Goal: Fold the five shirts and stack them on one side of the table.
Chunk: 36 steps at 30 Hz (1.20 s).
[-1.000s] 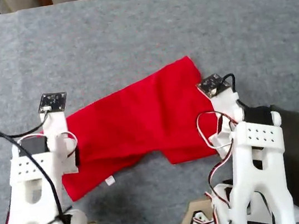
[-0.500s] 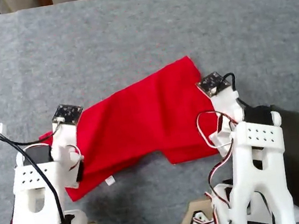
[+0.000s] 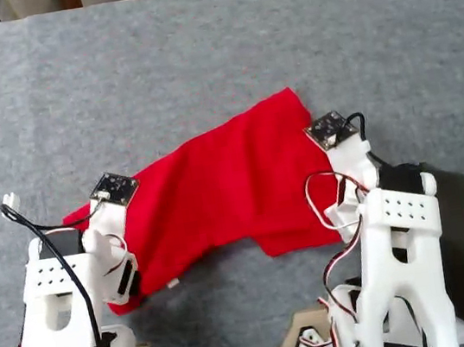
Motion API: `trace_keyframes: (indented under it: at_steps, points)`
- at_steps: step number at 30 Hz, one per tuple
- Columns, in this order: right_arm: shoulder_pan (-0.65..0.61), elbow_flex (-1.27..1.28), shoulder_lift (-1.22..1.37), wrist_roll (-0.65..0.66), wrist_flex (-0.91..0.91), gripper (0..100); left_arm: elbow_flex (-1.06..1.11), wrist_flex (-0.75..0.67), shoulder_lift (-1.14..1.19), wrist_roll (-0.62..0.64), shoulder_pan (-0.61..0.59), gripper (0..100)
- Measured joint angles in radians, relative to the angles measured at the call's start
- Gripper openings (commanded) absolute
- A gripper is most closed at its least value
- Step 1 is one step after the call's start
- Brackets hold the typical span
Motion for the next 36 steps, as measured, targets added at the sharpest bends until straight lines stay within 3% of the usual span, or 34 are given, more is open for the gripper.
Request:
trace_keyframes:
  at_steps: [6,9,10,13,19,28,36]
  points:
    - [0.000,-0.040,0.000,0.000,0.068,14.6,0.003,0.000,-0.003,0.000,0.000,19]
    - [0.000,-0.100,0.000,0.000,0.078,3.7,-0.005,0.002,-0.009,0.000,0.000,18]
    - [0.000,-0.126,0.000,0.000,0.080,0.0,-0.021,0.002,-0.009,0.000,-0.005,15]
    - [0.000,-0.221,0.000,-0.018,0.080,1.2,-0.124,0.002,-0.009,0.003,-0.075,1]
    - [-0.126,-0.393,0.049,-0.138,0.061,0.5,-0.362,-0.075,-0.009,0.203,-0.175,2]
    - [-0.295,-0.686,0.508,-0.407,-0.149,0.5,-0.253,-0.413,0.127,0.516,-0.183,2]
    - [-0.341,-1.034,0.977,-0.433,-0.161,0.5,-0.305,-0.531,0.445,0.598,-0.183,2]
